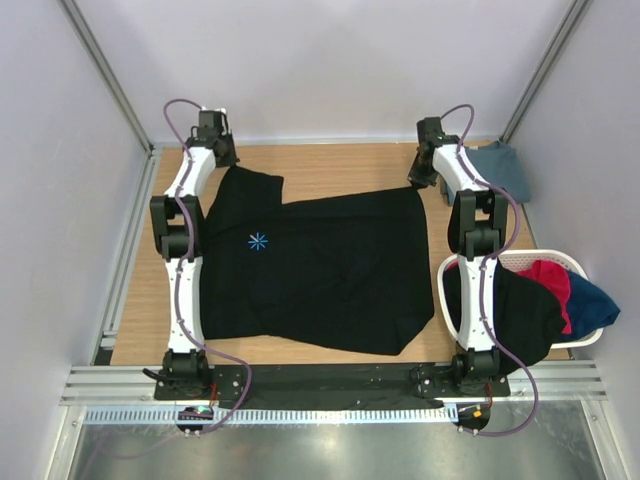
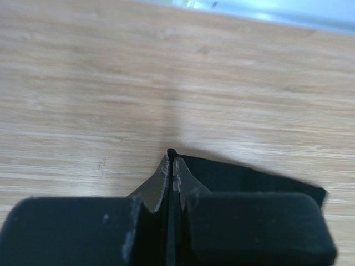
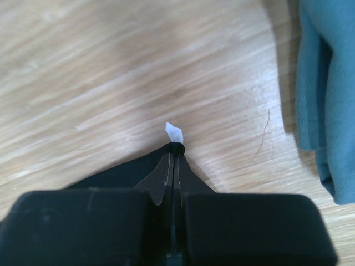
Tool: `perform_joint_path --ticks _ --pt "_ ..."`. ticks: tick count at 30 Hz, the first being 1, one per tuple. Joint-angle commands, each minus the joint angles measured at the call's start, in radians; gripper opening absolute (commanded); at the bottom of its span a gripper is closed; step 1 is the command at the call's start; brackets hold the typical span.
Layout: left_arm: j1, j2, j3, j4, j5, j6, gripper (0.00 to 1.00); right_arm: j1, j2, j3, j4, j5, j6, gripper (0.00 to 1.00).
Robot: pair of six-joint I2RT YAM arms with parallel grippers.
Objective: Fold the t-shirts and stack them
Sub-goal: Flatten the tshirt out
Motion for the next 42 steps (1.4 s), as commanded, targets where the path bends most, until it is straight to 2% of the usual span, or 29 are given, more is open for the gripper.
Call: perform_joint_path --ticks 1,4,11,14,20,26,29,34,38,42 --pt "-0.004 -0.165 0.043 0.134 0.021 0.029 0.00 0.004 -0.032 0.092 0.058 0.012 -0.035 0.01" --pt "-0.004 -0.260 0.041 0.199 0.029 0.052 0.00 0.004 -0.100 0.082 0.148 -0.025 -0.064 0.01" --pt "-0.004 -0.444 -0.014 0.241 0.078 0.101 0.00 0.006 -0.289 0.045 0.268 -0.032 -0.126 0.01" --pt "-0.004 -0.568 -0.092 0.272 0.095 0.123 0.00 0.006 -0.404 0.010 0.326 -0.028 -0.158 0.01" --pt "-0.006 -0.849 -0.201 0.304 0.109 0.175 0.00 0.006 -0.688 -0.168 0.471 -0.068 -0.232 0.01" --pt "-0.006 -1.114 -0.279 0.315 0.106 0.193 0.00 0.007 -0.888 -0.237 0.494 -0.106 -0.305 0.01" --pt "-0.006 -1.217 -0.283 0.315 0.113 0.197 0.00 0.010 -0.985 -0.256 0.494 -0.101 -0.315 0.01" --pt "-0.006 -1.302 -0.237 0.316 0.136 0.250 0.00 0.010 -1.144 -0.346 0.543 -0.095 -0.328 0.01" --pt "-0.004 -1.351 -0.156 0.324 0.153 0.256 0.00 0.010 -1.217 -0.337 0.540 -0.112 -0.312 0.01" --pt "-0.006 -1.381 -0.086 0.342 0.133 0.287 0.00 0.010 -1.249 -0.223 0.483 -0.121 -0.322 0.01"
